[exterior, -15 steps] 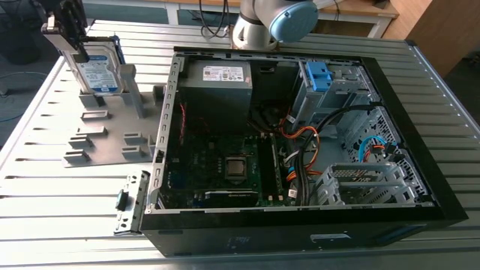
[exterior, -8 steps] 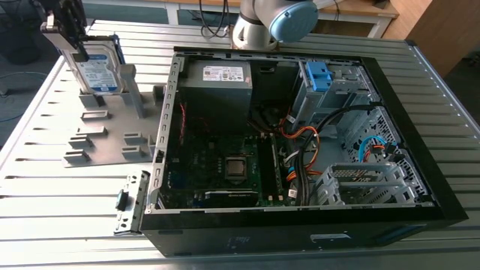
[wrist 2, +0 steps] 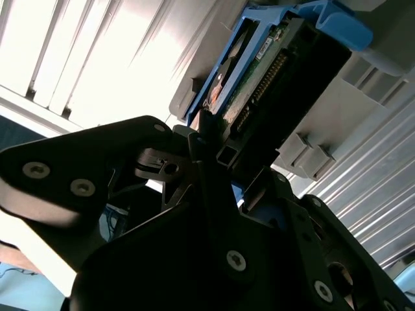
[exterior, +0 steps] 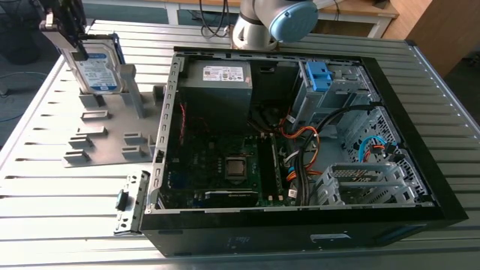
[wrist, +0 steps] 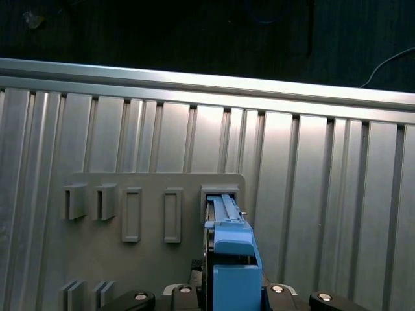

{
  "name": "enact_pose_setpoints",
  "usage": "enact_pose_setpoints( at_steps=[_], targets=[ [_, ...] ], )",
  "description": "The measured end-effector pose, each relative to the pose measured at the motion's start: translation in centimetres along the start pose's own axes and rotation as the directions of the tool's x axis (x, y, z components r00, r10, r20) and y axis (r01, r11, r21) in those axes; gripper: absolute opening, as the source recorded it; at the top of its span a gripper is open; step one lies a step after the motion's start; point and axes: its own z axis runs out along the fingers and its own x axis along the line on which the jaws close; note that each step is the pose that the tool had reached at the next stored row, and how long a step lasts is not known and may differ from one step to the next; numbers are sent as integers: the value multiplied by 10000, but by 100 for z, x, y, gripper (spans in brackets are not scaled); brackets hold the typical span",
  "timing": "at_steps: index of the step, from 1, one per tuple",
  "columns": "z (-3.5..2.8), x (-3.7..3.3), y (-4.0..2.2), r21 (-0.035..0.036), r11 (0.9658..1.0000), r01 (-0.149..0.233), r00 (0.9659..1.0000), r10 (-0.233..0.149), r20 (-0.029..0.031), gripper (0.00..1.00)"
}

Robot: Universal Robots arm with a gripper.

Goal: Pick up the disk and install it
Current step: 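Pick up the disk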

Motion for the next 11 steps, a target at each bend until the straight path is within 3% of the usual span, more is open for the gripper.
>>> enact_pose_setpoints(
  at_steps=[11],
  targets=[
    [-70,2,1,2,10000,0,10000,0,1,37]
  ],
)
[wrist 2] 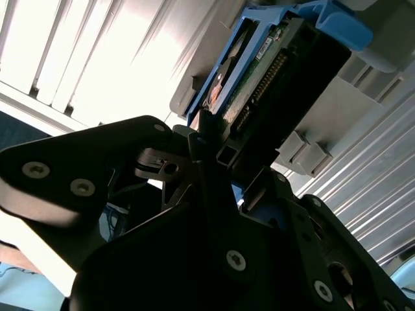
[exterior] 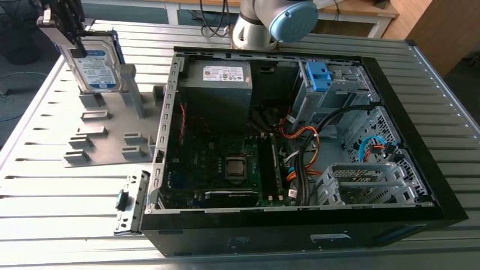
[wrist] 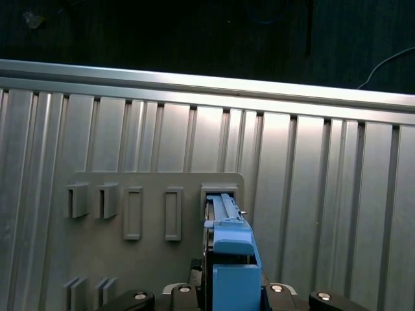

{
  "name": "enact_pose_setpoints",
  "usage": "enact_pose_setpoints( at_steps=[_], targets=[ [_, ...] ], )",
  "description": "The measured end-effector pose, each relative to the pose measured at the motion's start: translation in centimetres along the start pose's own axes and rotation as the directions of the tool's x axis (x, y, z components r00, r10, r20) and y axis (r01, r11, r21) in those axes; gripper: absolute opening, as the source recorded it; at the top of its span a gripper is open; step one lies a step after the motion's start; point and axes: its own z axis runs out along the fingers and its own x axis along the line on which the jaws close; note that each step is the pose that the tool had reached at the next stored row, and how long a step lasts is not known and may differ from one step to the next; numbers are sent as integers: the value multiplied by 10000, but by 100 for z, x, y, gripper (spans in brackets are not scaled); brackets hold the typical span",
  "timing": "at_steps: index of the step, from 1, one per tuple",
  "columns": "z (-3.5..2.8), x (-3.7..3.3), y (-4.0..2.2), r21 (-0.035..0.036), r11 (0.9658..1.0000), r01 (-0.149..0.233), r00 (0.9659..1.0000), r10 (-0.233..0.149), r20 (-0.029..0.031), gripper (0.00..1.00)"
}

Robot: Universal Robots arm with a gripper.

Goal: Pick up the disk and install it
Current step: 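Pick up the disk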

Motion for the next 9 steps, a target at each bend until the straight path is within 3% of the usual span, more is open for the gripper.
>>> enact_pose_setpoints(
  at_steps=[9],
  targets=[
    [-56,2,0,0,10000,0,10000,0,0,37]
  ],
)
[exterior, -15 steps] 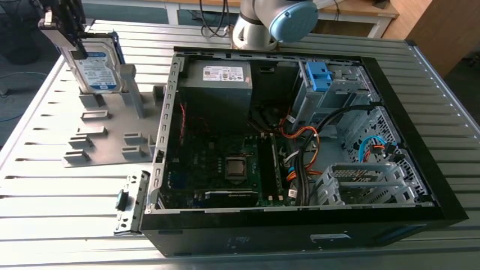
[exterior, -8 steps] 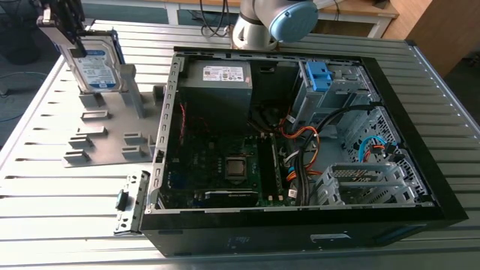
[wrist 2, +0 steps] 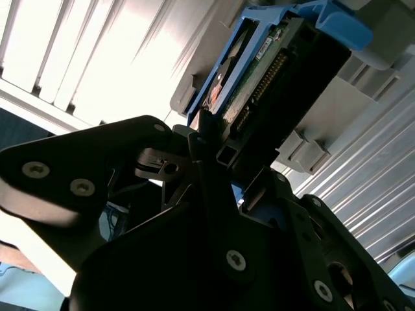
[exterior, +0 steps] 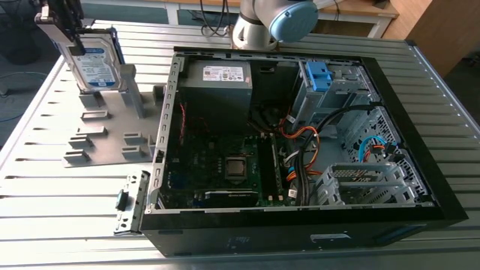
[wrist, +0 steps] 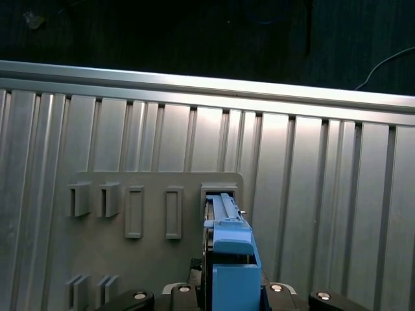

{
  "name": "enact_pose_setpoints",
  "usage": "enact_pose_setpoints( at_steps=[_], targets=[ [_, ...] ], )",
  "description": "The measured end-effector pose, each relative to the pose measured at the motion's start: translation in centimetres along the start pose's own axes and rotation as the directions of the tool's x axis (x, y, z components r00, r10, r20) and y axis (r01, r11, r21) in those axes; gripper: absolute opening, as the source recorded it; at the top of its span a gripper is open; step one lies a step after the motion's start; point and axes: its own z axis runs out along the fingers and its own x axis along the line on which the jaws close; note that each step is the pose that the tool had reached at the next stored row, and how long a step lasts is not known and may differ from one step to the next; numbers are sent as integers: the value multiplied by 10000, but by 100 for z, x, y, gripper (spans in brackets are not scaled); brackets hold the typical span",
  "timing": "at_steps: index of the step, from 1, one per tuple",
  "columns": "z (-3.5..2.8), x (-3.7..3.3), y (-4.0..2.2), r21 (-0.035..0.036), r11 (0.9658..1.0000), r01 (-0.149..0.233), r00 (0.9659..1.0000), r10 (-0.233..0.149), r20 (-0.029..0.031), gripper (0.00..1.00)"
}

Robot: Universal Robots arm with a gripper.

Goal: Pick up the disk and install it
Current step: 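Pick up the disk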

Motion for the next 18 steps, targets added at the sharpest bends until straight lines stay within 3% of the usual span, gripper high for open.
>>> enact_pose_setpoints(
  at_steps=[18],
  targets=[
    [-138,4,1,0,10000,0,10000,0,0,37]
  ],
)
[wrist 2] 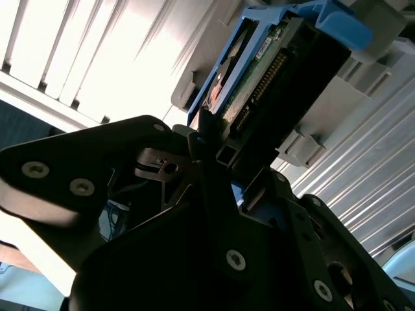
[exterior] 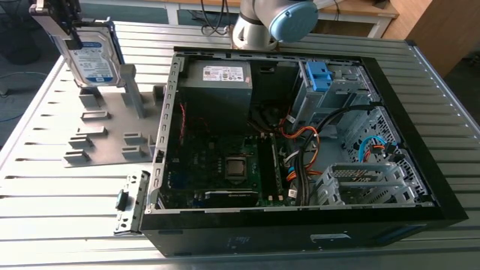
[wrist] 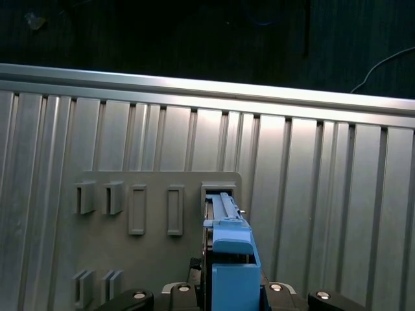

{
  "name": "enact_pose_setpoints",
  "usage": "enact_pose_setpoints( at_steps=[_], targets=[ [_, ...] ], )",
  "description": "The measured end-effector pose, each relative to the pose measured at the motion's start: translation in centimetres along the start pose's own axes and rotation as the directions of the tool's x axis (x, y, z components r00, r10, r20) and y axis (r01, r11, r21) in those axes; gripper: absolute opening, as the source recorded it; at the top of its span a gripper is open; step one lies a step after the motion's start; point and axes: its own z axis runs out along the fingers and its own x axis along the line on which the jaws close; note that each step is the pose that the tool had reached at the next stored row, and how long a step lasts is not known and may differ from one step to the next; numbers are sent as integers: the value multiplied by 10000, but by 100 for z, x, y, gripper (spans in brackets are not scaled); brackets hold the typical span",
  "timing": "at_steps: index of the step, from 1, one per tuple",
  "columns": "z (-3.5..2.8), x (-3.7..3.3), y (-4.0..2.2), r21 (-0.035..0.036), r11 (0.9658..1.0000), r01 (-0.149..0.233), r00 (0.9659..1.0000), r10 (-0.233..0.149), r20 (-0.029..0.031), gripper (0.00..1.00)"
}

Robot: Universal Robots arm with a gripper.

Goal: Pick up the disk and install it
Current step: 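Pick up the disk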

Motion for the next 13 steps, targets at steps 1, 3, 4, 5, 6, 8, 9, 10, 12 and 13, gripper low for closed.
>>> enact_pose_setpoints(
  at_steps=[1,3,4,5,6,8,9,10,12,13],
  targets=[
    [-6,0,0,1,10000,0,10000,0,0,37],
    [-19,1,0,0,10000,1,10000,-1,0,37],
    [-24,1,0,0,10000,0,10000,0,0,37],
    [-29,1,0,0,10000,0,10000,0,0,37],
    [-35,1,0,0,10000,0,10000,0,0,37],
    [-46,1,0,0,10000,0,10000,0,0,37],
    [-52,2,0,-1,10000,0,10000,0,0,37],
    [-58,2,0,0,10000,0,10000,0,0,37],
    [-69,2,0,0,10000,0,10000,0,0,37],
    [-75,2,0,0,10000,0,10000,0,0,37]
  ],
)
